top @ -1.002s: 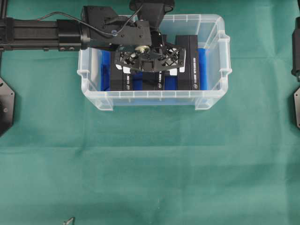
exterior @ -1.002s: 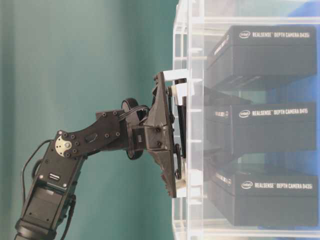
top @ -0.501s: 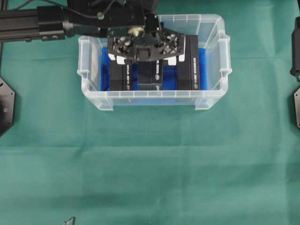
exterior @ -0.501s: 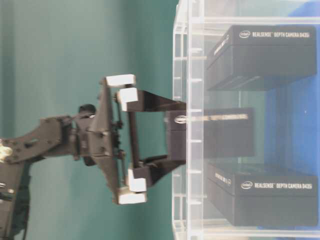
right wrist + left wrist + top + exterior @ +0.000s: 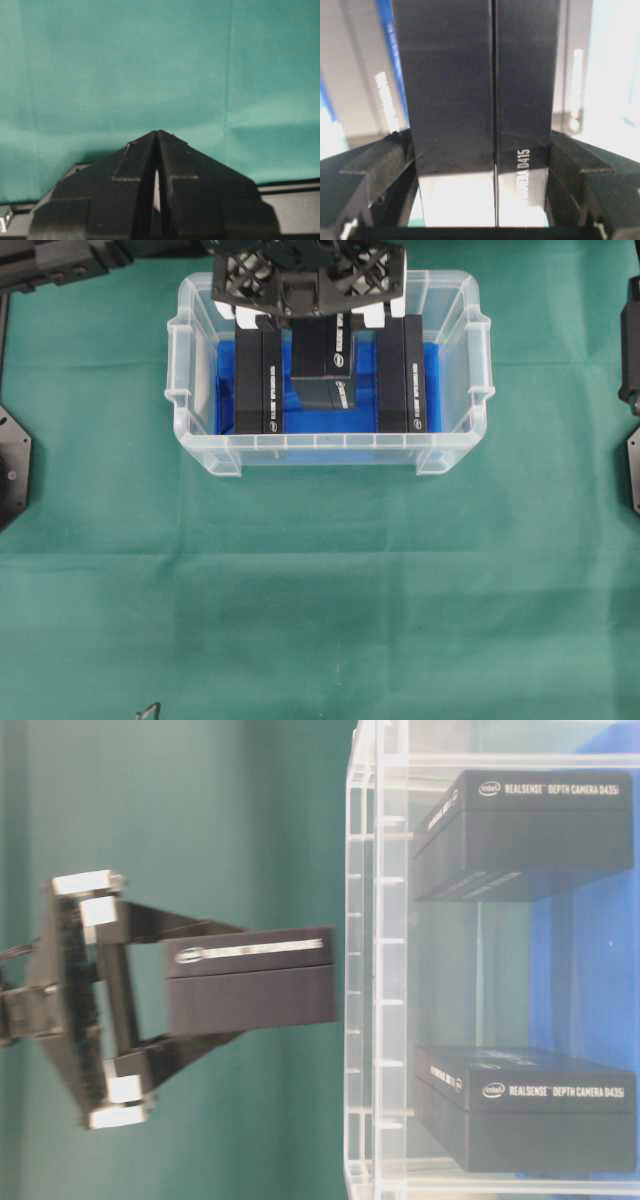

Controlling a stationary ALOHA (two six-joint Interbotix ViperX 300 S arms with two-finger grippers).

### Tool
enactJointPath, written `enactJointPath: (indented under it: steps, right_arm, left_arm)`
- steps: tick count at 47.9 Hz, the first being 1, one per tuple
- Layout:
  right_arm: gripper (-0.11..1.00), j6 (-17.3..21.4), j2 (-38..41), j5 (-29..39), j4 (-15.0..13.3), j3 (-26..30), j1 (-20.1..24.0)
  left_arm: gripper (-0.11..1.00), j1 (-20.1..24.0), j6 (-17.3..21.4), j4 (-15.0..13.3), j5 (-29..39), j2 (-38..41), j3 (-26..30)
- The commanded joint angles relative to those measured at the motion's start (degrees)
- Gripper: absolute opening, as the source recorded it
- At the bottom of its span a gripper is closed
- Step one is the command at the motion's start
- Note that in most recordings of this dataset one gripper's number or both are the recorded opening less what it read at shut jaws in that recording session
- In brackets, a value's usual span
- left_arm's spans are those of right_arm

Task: Take the box out of the case with the left arm.
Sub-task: 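Lift the middle box up out of the case with the left gripper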

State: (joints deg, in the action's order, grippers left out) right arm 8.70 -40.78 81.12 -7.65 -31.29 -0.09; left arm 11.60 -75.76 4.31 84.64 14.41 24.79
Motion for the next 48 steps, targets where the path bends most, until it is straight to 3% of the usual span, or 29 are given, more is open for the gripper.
enactJointPath:
  steps: [1,48]
  right_arm:
    - [0.02,0.1,0.0,-0.2,0.0,0.7,-0.1]
    - [0.02,0.1,0.0,-0.2,0.0,0.6,-0.1]
  left_arm:
    - [0.62,0.1,0.1,0.0,2.0,-2.8,3.8]
    - [0.62,-0.4,-0.4,0.1,2.8,-2.8,4.3]
